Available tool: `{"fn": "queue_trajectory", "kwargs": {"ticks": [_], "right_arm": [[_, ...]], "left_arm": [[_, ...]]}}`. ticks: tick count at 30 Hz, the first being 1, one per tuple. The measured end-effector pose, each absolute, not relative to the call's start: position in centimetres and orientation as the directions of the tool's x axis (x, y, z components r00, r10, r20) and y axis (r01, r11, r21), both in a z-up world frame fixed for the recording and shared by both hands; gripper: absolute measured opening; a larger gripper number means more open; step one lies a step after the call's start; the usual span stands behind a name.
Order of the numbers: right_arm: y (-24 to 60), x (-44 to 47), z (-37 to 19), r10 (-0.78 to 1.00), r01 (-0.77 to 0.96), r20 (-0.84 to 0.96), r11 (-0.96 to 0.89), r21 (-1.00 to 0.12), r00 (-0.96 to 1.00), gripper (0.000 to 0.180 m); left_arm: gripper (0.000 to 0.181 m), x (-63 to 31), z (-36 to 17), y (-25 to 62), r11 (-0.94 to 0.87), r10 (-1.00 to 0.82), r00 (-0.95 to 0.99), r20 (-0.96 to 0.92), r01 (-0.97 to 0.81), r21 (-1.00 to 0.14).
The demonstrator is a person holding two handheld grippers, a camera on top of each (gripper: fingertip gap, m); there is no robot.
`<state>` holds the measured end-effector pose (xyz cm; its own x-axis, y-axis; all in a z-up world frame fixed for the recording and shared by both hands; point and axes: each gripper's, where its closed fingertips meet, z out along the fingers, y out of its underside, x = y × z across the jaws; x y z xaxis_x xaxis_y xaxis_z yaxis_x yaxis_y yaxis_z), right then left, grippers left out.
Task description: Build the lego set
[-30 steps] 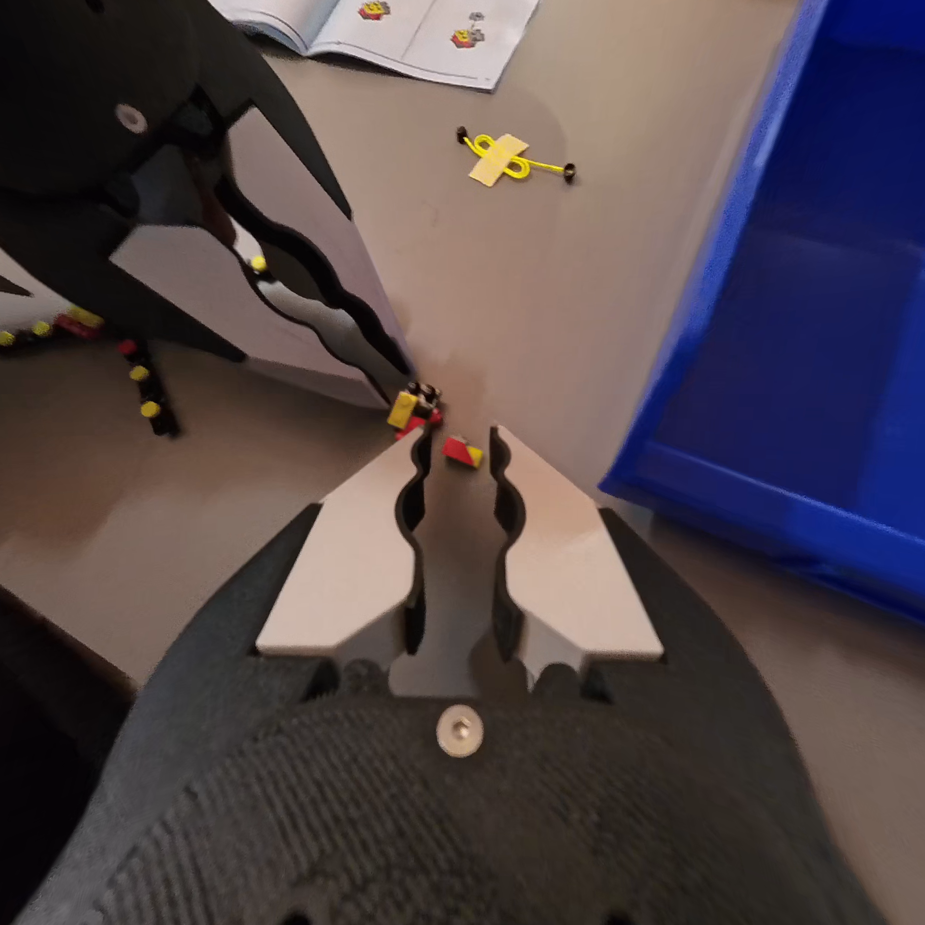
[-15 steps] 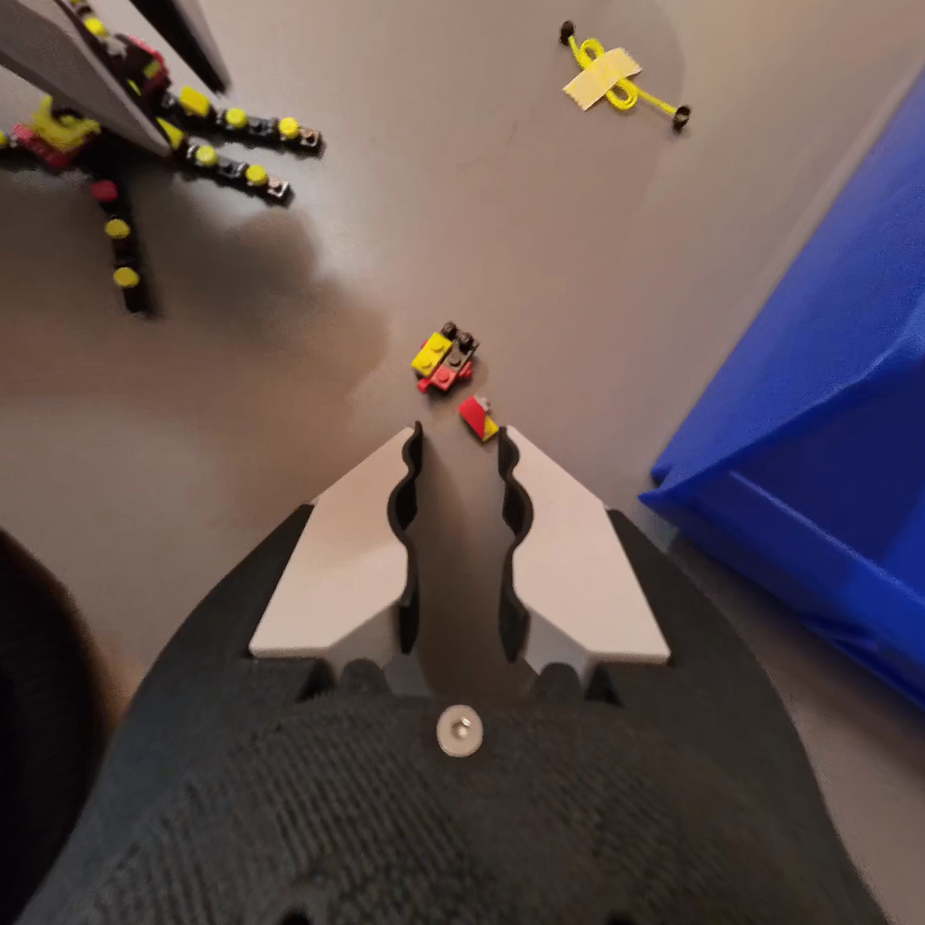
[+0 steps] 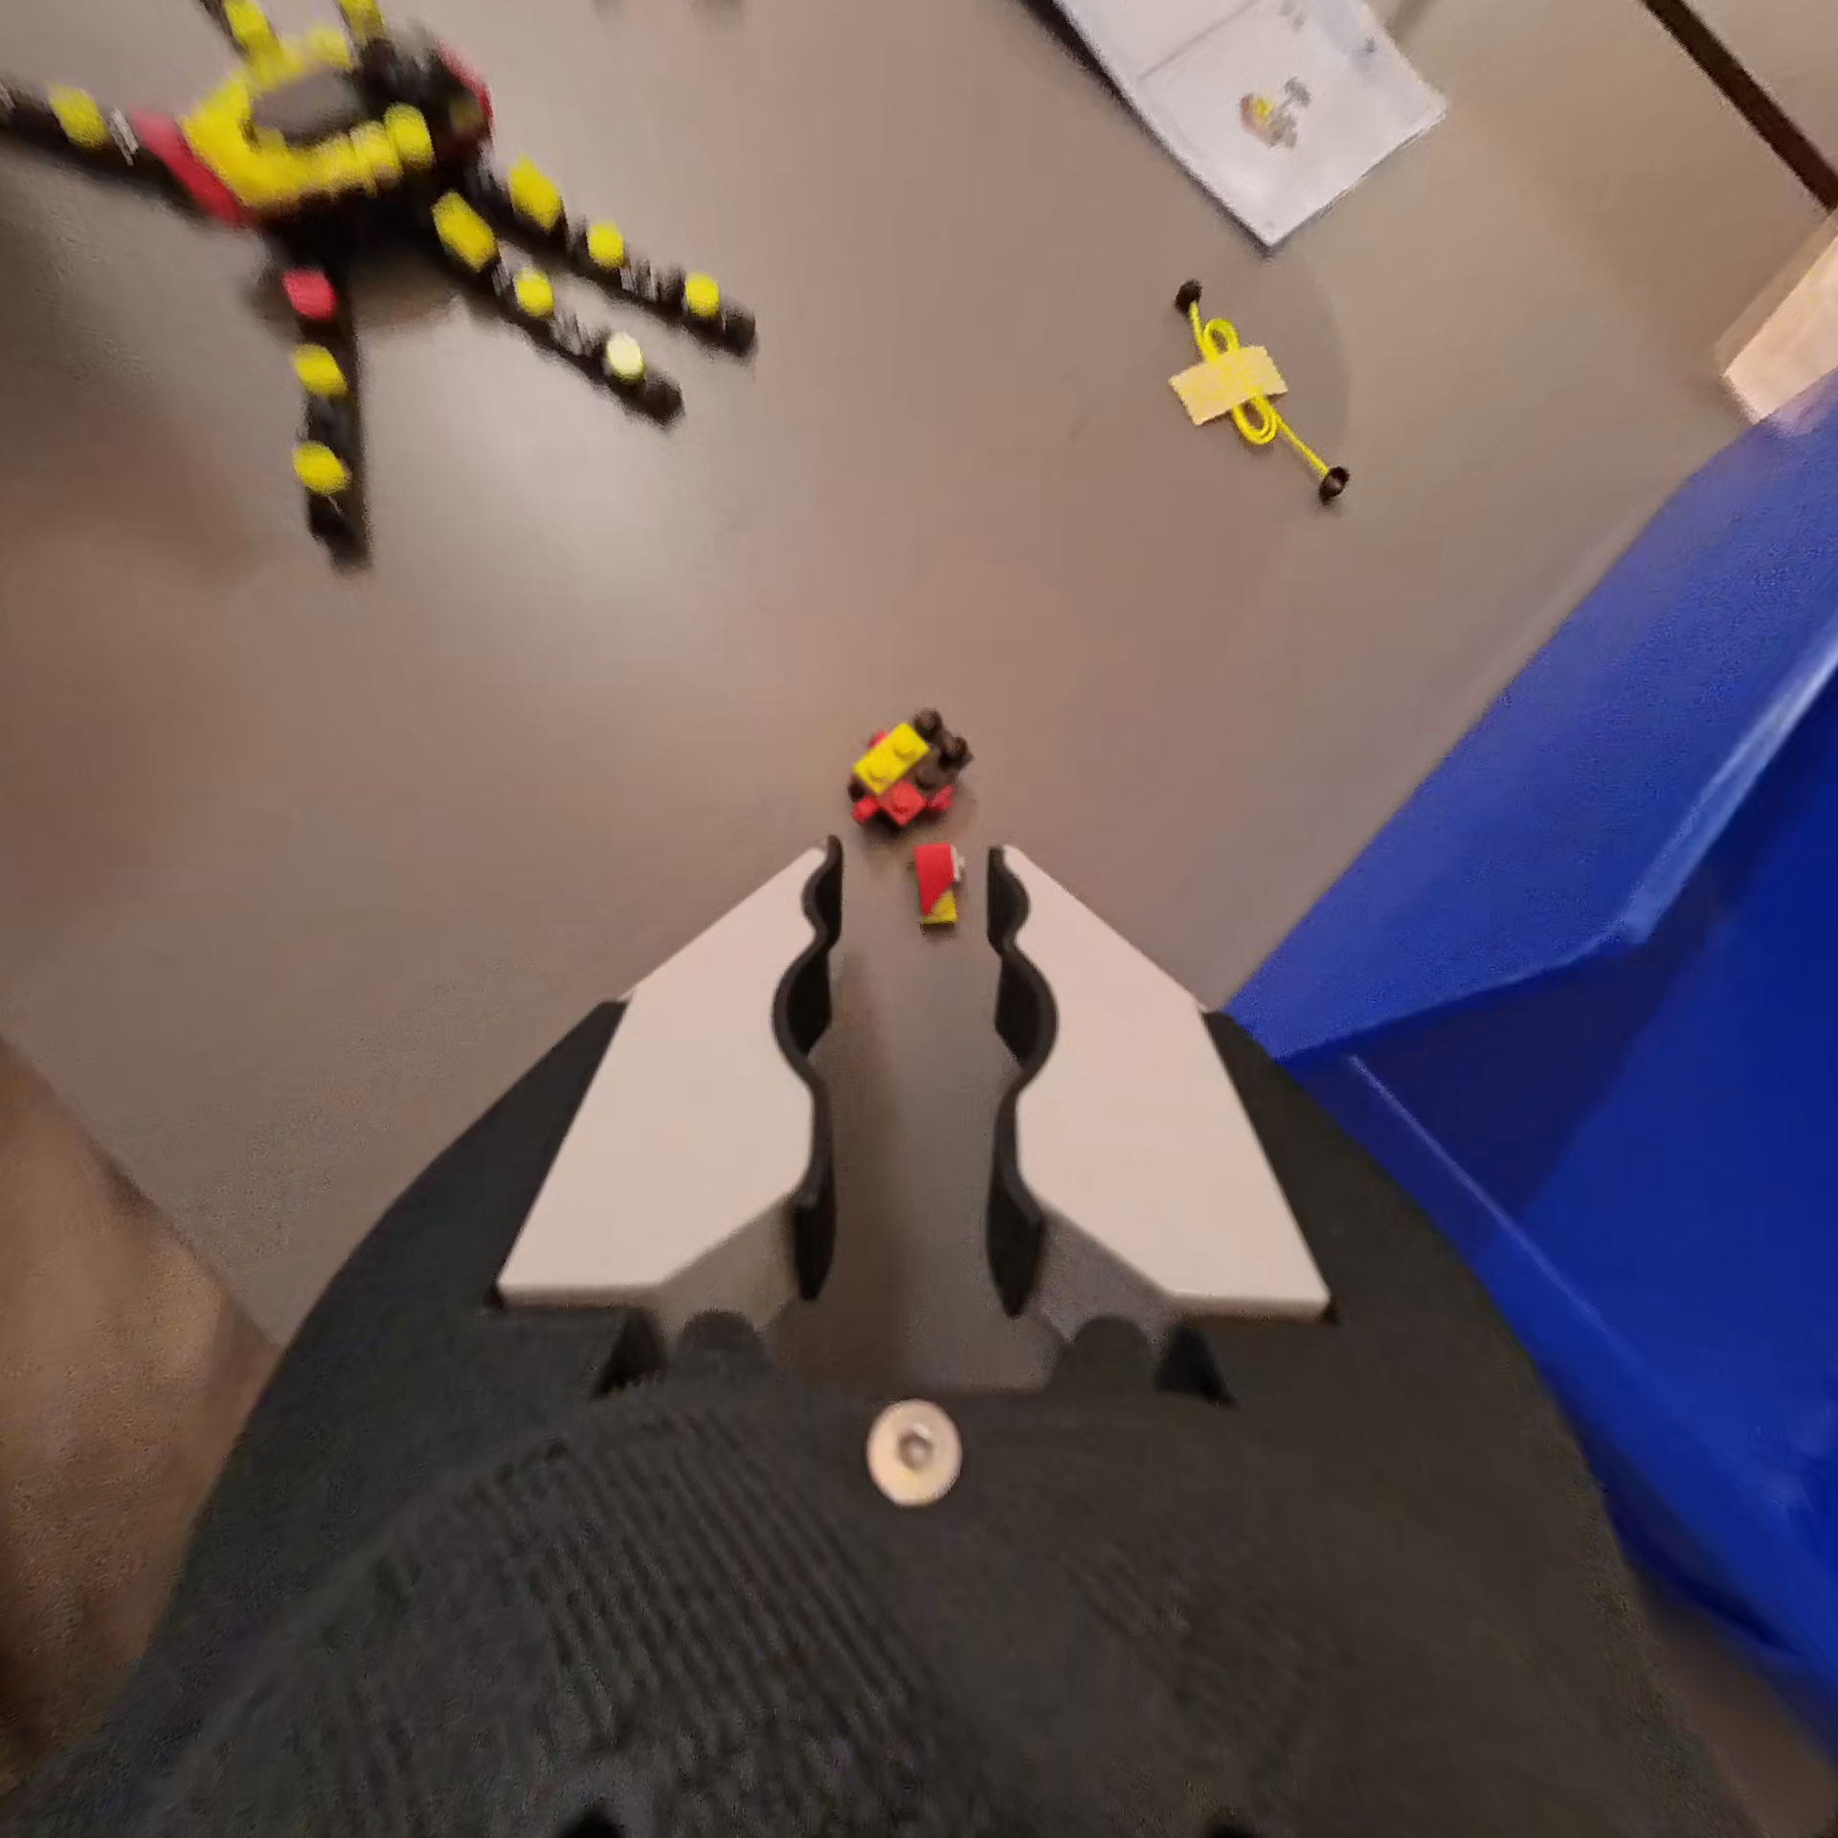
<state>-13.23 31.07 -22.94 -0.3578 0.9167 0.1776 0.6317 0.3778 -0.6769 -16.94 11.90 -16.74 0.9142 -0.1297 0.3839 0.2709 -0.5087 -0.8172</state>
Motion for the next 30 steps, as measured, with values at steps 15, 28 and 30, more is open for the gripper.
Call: {"fn": "queue_trajectory", "kwargs": {"ticks": [15, 28, 30], "right_arm": [[31.8, -13.9, -24.1, 0.926, 0.738, 0.14, 0.366, -0.567, -0.352, 0.008], [31.7, -13.6, -24.4, 0.937, 0.74, 0.081, 0.319, -0.592, -0.339, 0.01], [31.8, -13.5, -24.4, 0.941, 0.742, 0.077, 0.308, -0.595, -0.329, 0.006]], "left_arm": [[0.029, -13.8, -18.4, 11.3, -0.547, -0.273, 0.89, 0.365, 0.169, -0.82], [0.029, -13.0, -19.2, 11.9, -0.566, -0.293, 0.875, 0.387, 0.168, -0.807], [0.028, -13.1, -19.4, 12.0, -0.566, -0.291, 0.874, 0.39, 0.172, -0.806]]}}
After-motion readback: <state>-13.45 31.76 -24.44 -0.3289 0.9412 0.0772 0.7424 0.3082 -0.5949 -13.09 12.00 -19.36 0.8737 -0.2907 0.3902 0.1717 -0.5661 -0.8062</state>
